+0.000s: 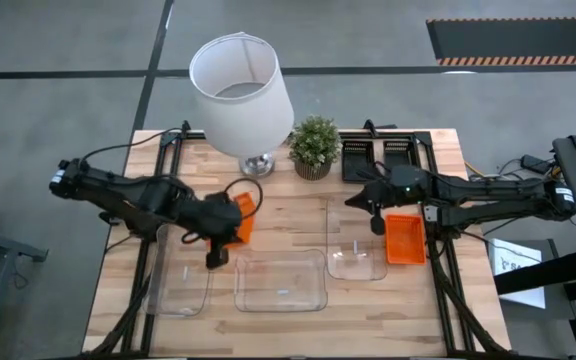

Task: Stack baskets by color
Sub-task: Stack the left orange bin on the orange bins

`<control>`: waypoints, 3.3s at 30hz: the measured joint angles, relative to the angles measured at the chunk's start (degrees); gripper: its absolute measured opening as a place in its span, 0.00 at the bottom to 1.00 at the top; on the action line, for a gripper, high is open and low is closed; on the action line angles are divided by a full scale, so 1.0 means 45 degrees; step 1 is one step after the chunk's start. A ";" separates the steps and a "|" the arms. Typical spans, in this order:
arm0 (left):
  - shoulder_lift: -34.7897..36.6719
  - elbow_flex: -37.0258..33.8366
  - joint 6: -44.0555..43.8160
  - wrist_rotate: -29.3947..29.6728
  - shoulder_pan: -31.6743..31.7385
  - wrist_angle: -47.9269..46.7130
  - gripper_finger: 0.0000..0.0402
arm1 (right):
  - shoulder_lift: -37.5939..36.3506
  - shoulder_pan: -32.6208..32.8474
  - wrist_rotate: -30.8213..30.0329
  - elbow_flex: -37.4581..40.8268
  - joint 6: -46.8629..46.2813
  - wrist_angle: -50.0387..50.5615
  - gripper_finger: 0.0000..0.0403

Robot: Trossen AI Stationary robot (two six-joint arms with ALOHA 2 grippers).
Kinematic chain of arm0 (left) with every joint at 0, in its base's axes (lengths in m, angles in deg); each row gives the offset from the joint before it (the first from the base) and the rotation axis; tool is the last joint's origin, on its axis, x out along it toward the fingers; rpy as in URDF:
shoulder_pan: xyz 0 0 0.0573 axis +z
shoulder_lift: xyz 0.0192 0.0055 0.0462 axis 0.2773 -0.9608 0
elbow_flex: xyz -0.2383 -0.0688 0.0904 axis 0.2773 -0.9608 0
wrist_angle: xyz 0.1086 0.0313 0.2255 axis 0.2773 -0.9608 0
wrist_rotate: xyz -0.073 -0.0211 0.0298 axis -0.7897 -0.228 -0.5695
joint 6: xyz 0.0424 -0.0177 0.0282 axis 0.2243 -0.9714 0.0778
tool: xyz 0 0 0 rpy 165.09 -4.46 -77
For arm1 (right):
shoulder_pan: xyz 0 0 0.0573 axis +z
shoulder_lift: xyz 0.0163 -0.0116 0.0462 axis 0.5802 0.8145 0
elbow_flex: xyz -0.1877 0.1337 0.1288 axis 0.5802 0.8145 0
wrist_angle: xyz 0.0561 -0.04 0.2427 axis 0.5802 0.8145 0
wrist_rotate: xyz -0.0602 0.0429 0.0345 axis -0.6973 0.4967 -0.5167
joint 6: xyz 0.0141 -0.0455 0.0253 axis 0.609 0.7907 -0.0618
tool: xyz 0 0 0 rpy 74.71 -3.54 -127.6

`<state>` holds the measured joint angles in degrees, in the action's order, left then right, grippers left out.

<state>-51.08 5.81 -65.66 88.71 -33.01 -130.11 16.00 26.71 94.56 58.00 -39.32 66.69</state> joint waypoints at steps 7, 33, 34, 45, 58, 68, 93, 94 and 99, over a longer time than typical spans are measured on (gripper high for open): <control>-0.0034 -0.0015 0.4803 -0.0011 -0.0968 0.3229 0.00 | -0.0052 0.0000 0.2398 -0.0399 -0.0007 -0.0648 0.17; -0.2361 -0.0228 1.6844 -0.4600 -0.1040 0.7532 0.00 | 0.4987 0.0566 1.1004 -0.5214 0.2705 -0.3845 0.56; -0.2370 -0.0228 1.6841 -0.4605 -0.1011 0.7545 0.00 | 0.5273 0.0601 1.1367 -0.5459 0.2751 -0.3862 0.56; -0.2433 -0.0306 1.6771 -0.4702 -0.0801 0.7460 0.00 | 0.7714 0.0858 1.3456 -0.7412 0.3087 -0.3692 0.56; -0.2406 -0.0447 1.6958 -0.5179 -0.0157 0.7455 0.00 | 0.8912 0.1224 1.4478 -0.8257 0.3321 -0.3726 0.48; -0.2356 -0.0454 1.7451 -0.5626 0.0049 0.7479 0.00 | 0.8894 0.1275 1.4529 -0.8301 0.3714 -0.3731 0.35; -0.2346 -0.0568 1.6834 -0.6392 0.0614 0.7491 0.14 | 0.8899 0.1361 1.5060 -0.8296 0.4219 -0.3441 0.03; -0.2346 -0.0568 1.6762 -0.6392 0.0641 0.7483 0.17 | 0.8899 0.1356 1.5052 -0.8296 0.4219 -0.3442 0.03; -0.2316 -0.0606 1.6718 -0.6393 0.0673 0.7450 0.31 | 0.8898 0.1355 1.4974 -0.8296 0.4069 -0.3441 0.03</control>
<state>-61.51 3.08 9.57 59.94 -29.98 -96.59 56.04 32.81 161.94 20.67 -21.01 51.21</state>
